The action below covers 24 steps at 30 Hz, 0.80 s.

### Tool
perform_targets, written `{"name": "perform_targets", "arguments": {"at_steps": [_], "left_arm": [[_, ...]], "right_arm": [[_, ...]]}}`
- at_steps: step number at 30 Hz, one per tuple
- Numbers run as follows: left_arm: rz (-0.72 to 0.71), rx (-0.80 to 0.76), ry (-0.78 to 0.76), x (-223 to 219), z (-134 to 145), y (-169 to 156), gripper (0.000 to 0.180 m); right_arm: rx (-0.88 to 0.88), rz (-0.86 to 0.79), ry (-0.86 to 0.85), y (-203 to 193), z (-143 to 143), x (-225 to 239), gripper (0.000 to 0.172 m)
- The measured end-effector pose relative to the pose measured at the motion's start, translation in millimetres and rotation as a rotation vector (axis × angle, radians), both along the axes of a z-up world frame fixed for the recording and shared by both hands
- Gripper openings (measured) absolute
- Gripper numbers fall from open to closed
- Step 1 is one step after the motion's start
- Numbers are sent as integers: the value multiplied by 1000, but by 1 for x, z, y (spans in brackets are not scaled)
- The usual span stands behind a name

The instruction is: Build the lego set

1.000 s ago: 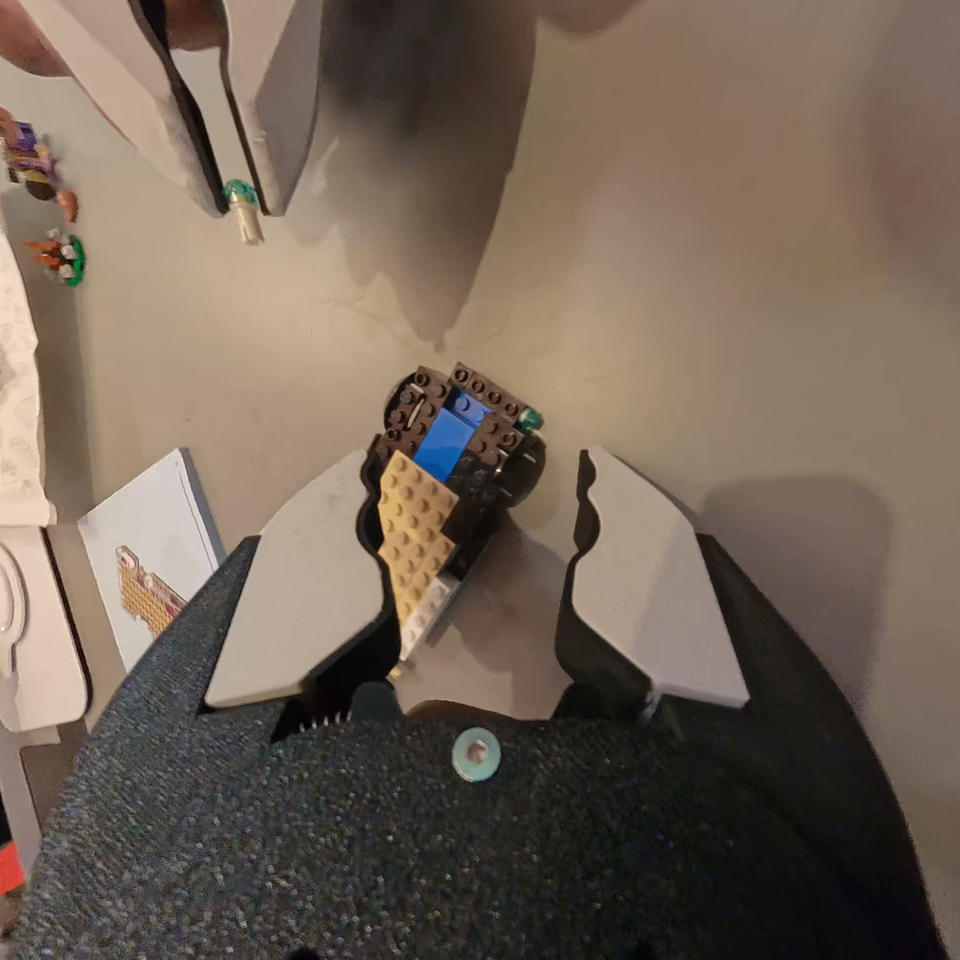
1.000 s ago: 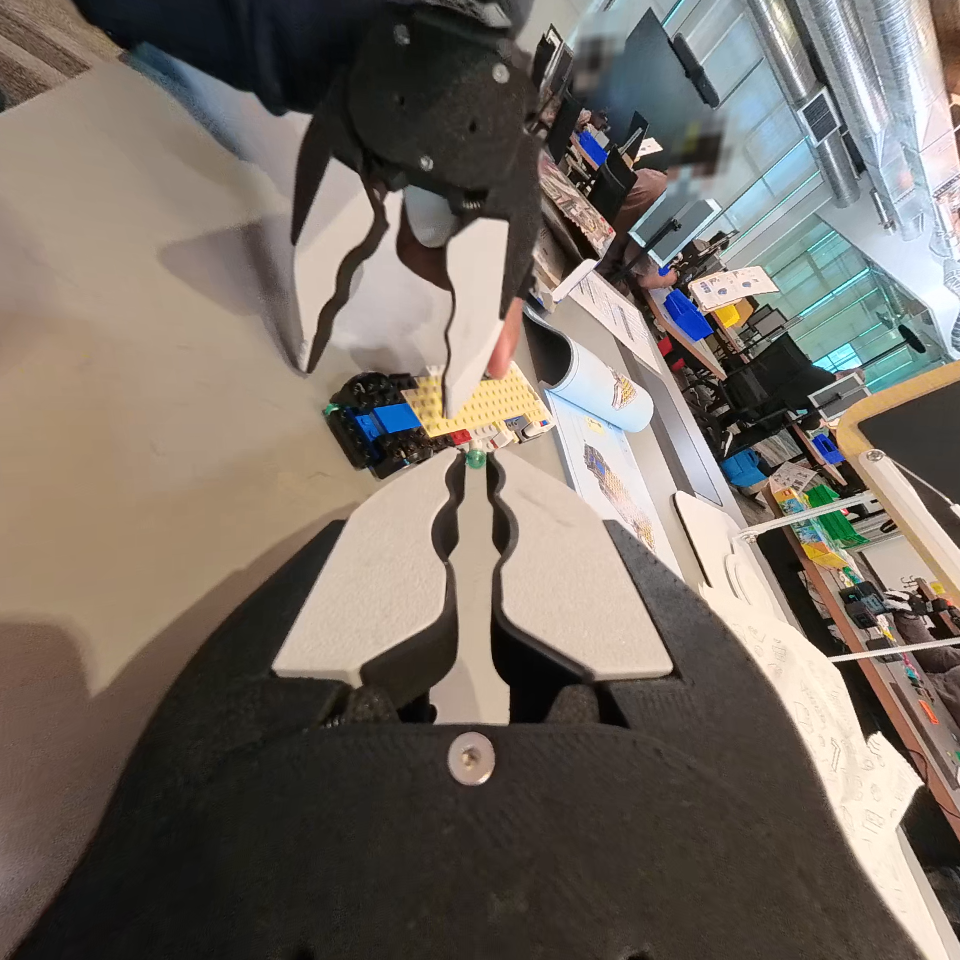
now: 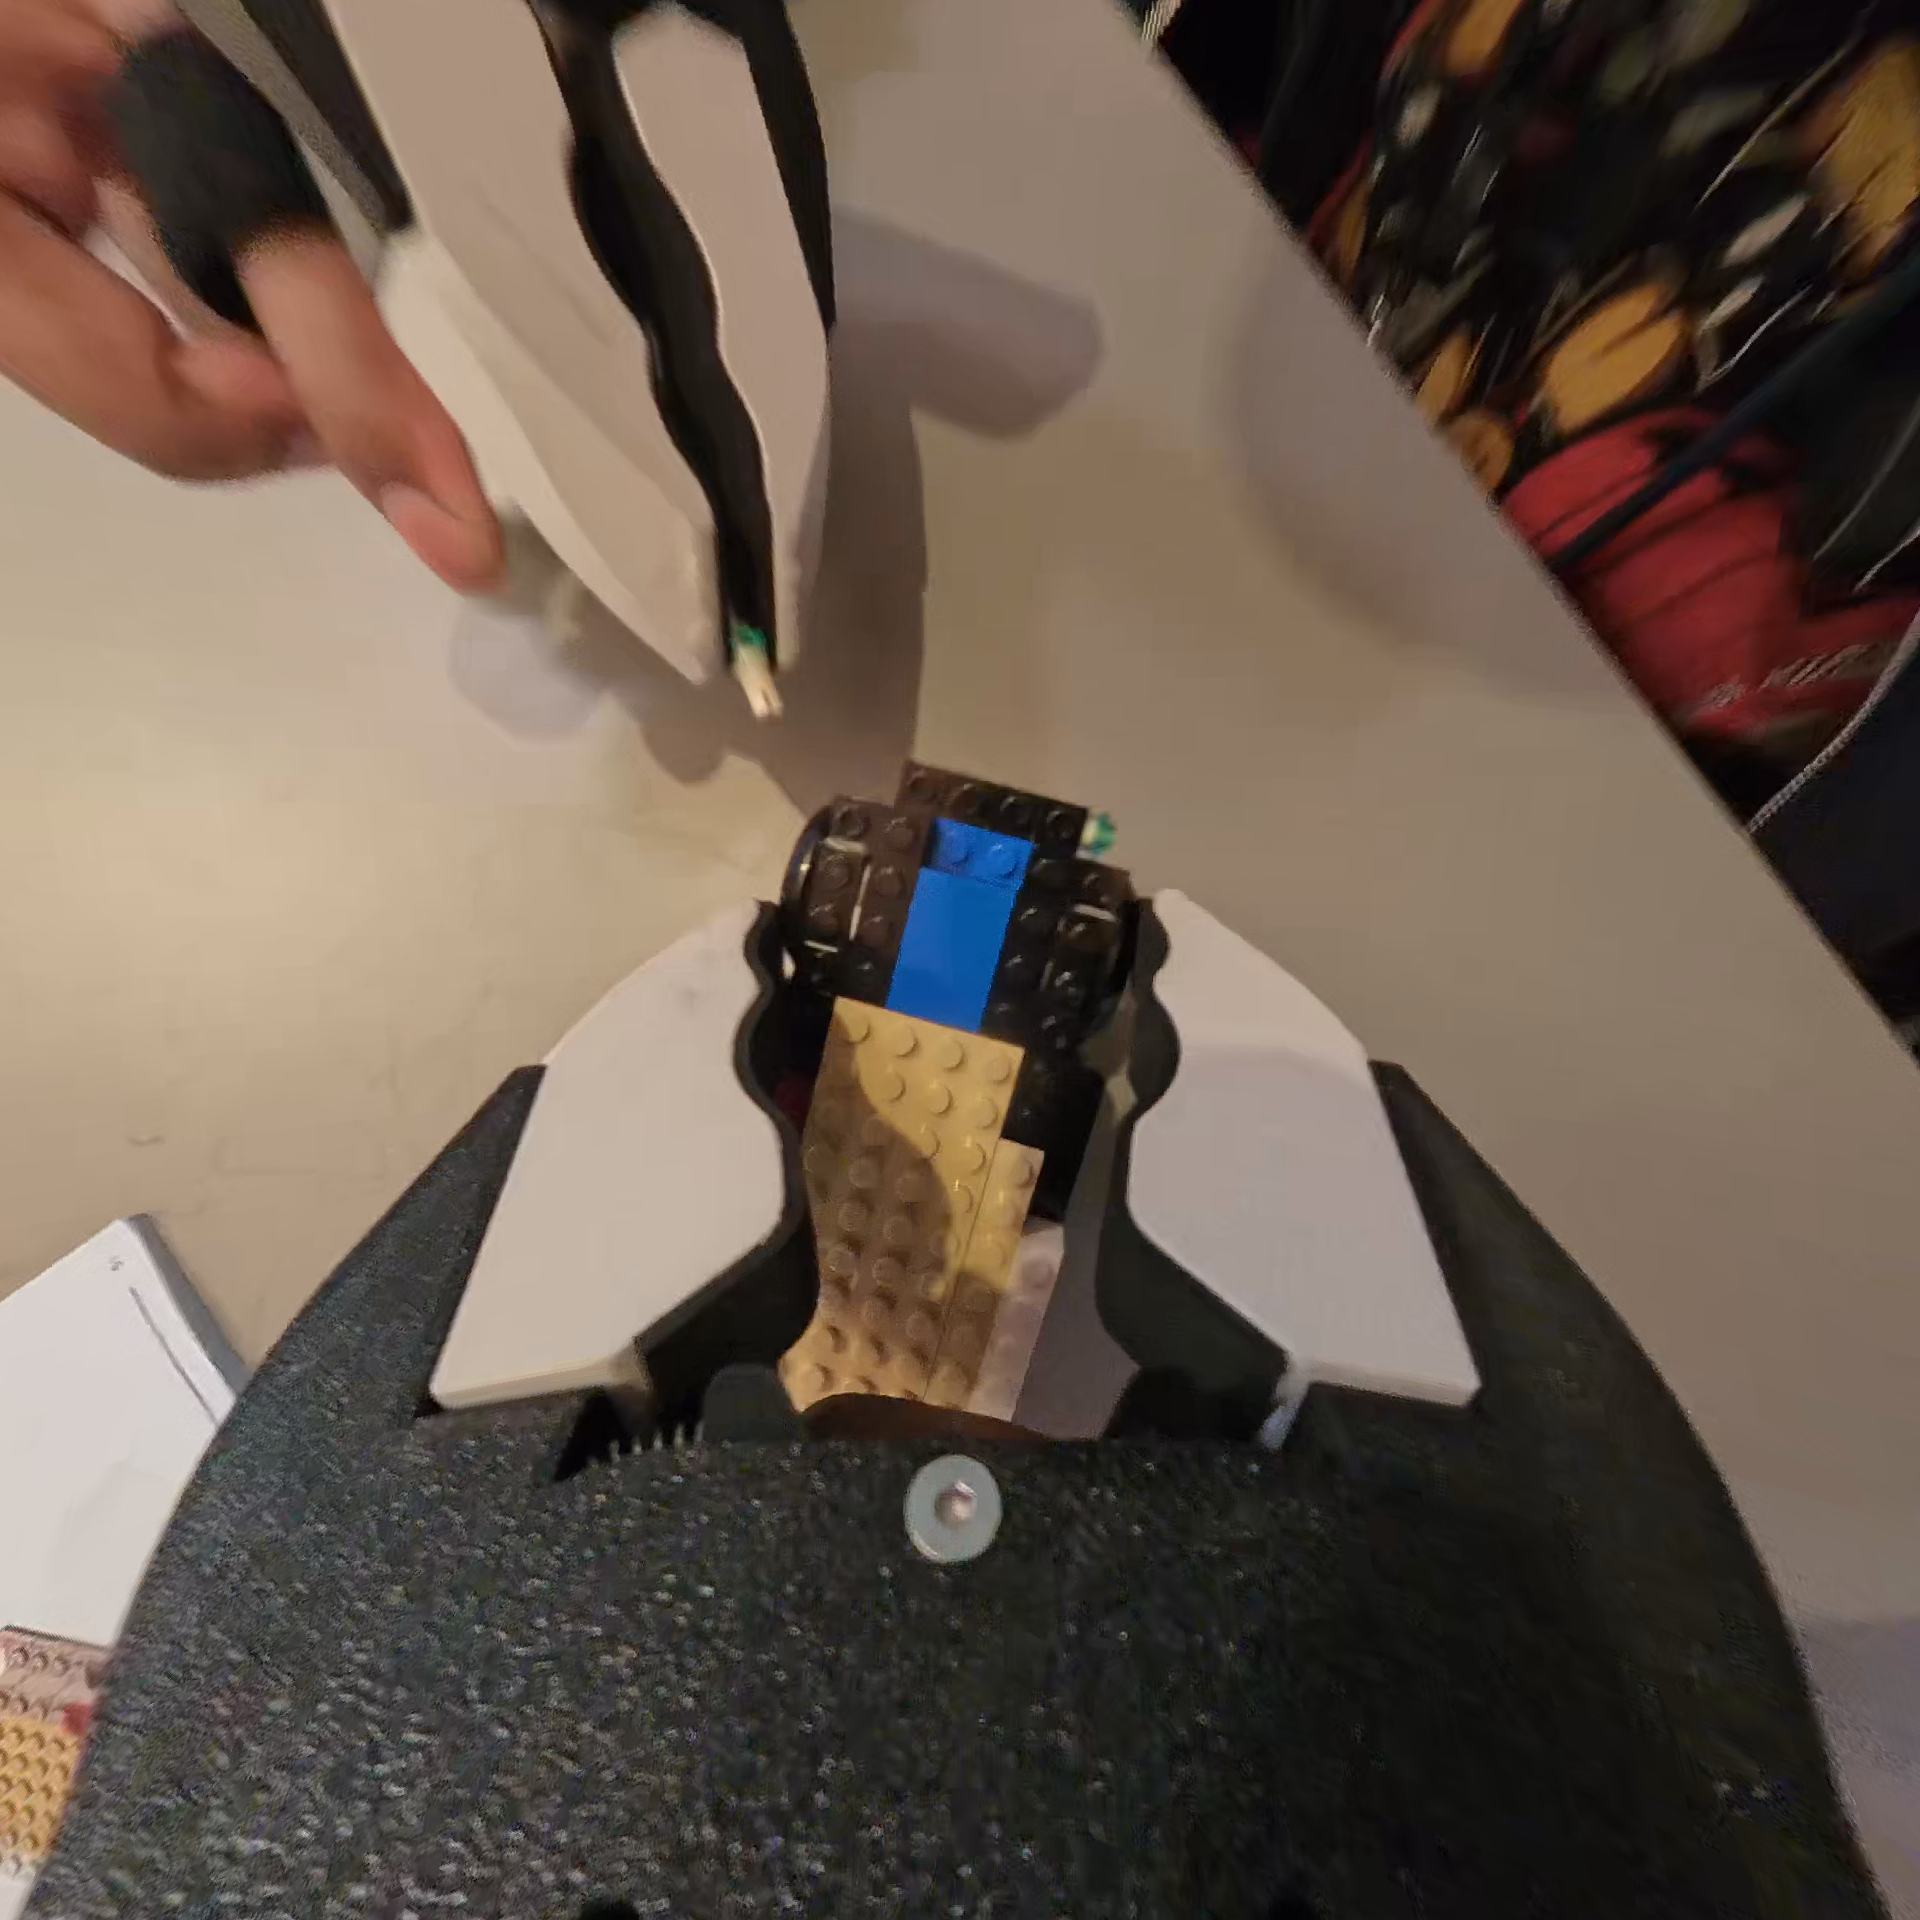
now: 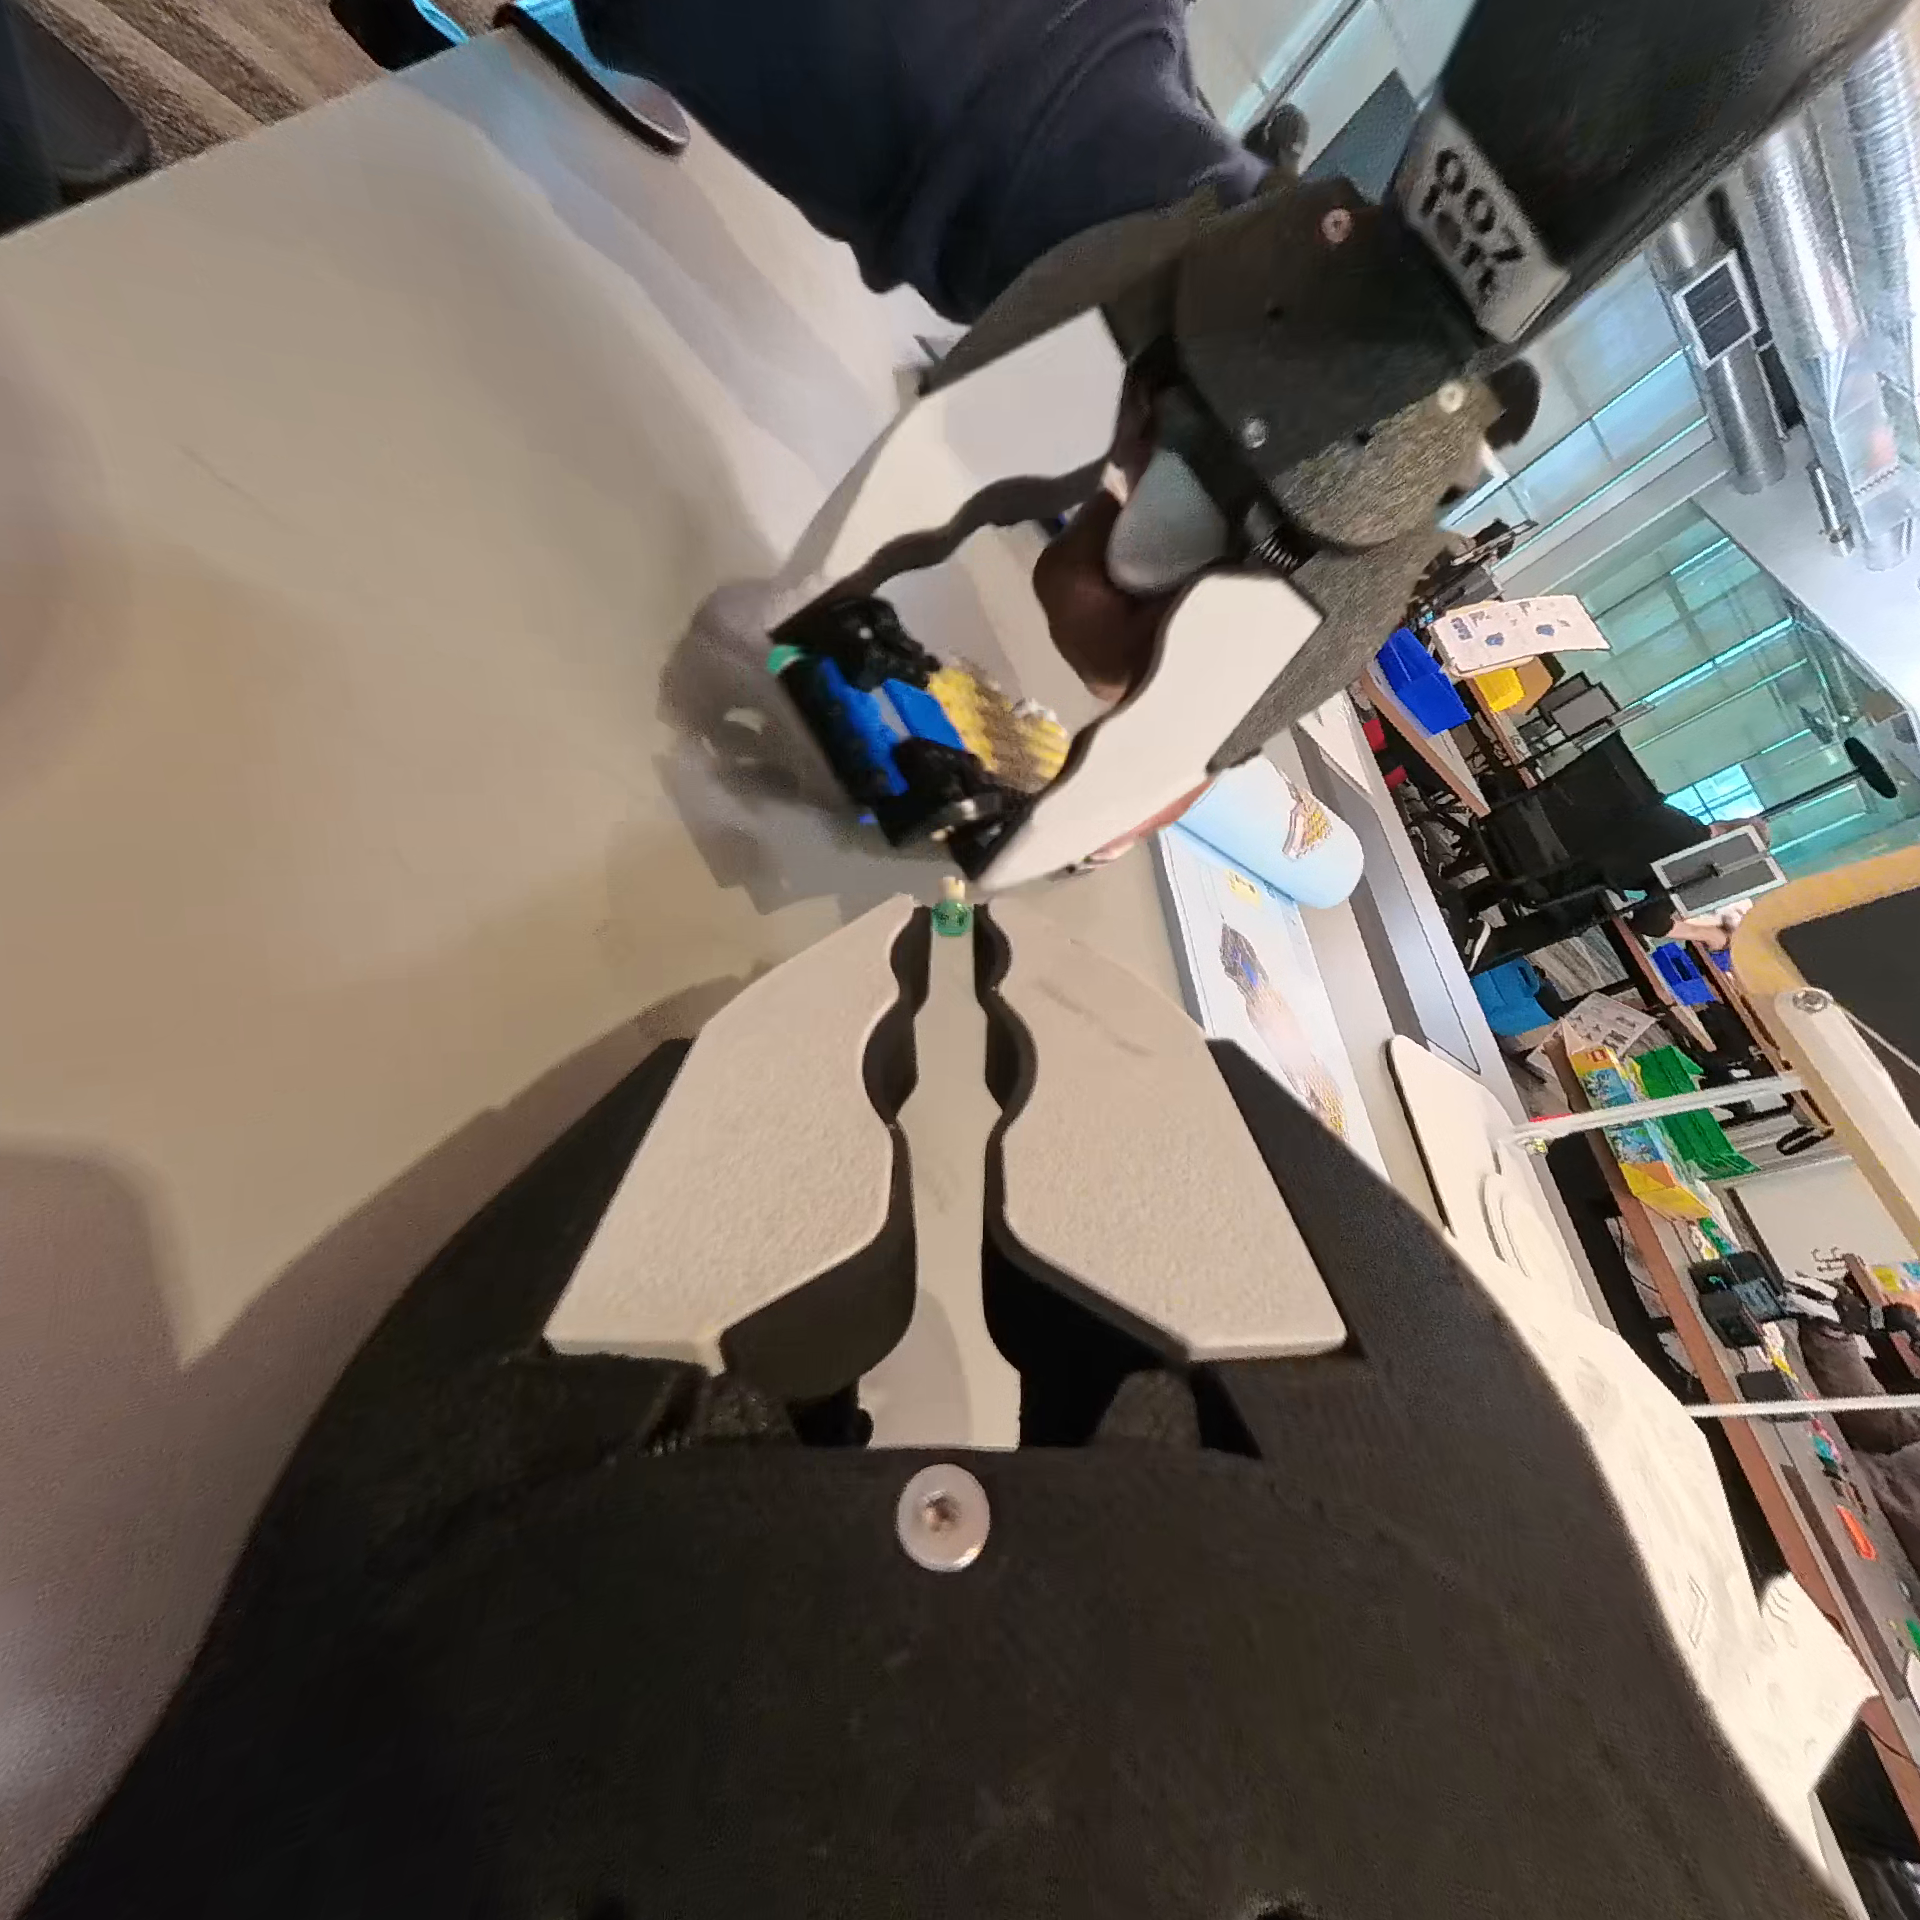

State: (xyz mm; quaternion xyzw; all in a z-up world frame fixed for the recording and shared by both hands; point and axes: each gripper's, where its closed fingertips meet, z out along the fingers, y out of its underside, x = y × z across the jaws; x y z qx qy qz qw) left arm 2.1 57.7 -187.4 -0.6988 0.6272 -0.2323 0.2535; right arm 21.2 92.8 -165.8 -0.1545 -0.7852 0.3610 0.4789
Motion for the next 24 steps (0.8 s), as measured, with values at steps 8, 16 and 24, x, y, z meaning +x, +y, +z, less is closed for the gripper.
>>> {"name": "perform_targets", "arguments": {"at_steps": [8, 16, 24], "left_arm": [[103, 85, -309, 4, 44, 6, 64], [133, 97, -561, 22, 73, 9, 64], [168, 40, -690, 29, 77, 11, 63]], "right_arm": [[-9, 35, -7, -14, -1, 1, 7], [-123, 36, 114, -34, 32, 1, 7], [-189, 20, 165, -38, 47, 2, 7]]}}
